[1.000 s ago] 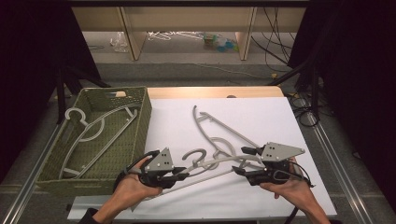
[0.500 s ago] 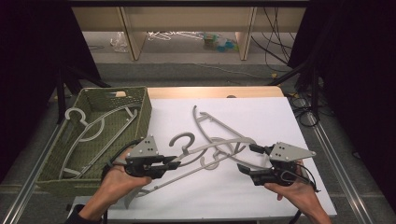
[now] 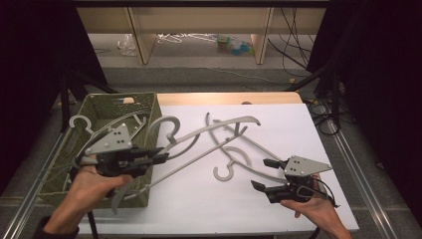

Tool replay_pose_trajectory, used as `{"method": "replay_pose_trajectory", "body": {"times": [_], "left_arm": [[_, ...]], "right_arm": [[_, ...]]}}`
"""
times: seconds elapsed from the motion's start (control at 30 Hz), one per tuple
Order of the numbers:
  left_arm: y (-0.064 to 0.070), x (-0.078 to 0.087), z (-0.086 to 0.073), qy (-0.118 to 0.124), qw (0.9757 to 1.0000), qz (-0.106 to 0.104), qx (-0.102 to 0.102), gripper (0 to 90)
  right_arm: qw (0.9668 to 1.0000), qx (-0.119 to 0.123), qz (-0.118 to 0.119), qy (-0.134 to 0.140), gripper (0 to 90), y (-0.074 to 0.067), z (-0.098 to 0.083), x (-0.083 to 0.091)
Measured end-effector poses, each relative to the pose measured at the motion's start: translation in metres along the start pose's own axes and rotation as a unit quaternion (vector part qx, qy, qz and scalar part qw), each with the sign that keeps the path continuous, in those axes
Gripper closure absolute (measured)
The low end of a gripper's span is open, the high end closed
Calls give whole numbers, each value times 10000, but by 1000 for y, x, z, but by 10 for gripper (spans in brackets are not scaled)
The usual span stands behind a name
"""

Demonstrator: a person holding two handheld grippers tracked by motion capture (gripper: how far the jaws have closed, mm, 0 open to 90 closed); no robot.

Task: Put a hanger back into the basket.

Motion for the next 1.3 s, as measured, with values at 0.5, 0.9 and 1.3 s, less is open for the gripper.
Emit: {"method": "replay_pose_trajectory", "body": {"times": [0.5, 0.9, 1.3], "left_arm": [[-91, 49, 6, 280, 9918, 1231, 196, 790], [-156, 63, -17, 198, 9794, 1942, 508, 790], [-198, 84, -51, 102, 9725, 2224, 686, 790]], "right_arm": [[9999, 12, 107, -62, 217, -2, -3, -3], [9998, 26, 174, -78, 209, -3, -5, -5], [9996, 26, 227, -144, 206, -4, -7, -7]]}}
Point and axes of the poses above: each handheld gripper's, and its own axes: x roughly backward along the jaws, z roughly out of its top, y roughly to its right, the point moved 7 cm from there along -x, roughly forward along the jaws, and after that the axes turned 8 degrees about x, right-handed, at the moved point
